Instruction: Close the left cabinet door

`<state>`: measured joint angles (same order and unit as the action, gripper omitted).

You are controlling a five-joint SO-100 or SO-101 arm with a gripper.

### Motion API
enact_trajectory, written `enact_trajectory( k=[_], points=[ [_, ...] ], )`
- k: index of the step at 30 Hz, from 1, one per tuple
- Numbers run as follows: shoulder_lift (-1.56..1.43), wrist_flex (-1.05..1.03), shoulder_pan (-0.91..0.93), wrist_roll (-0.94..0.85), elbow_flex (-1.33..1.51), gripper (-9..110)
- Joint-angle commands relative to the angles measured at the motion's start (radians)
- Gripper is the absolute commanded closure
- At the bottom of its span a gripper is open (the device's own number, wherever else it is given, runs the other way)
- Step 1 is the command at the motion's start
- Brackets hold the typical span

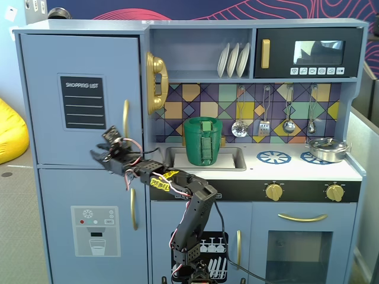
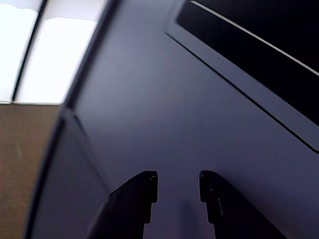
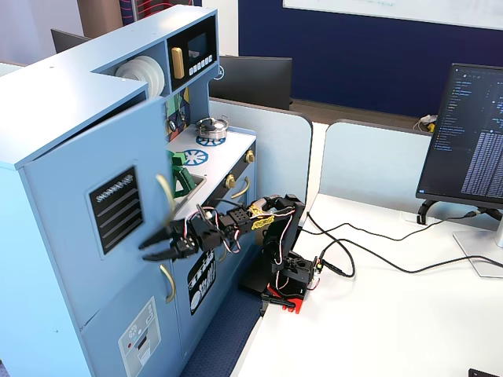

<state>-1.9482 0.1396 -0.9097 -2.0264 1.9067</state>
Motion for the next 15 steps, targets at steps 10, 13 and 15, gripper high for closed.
enact_trajectory(
  k=[10,13,15],
  points=[
    [-0.514,-0.256,-0.031,0.133,0.365,101],
    [-0.698,-0.436,0.156,0.219,0.511,101],
    [-0.792,-0.621,0.304,0.265,0.581,101]
  ],
)
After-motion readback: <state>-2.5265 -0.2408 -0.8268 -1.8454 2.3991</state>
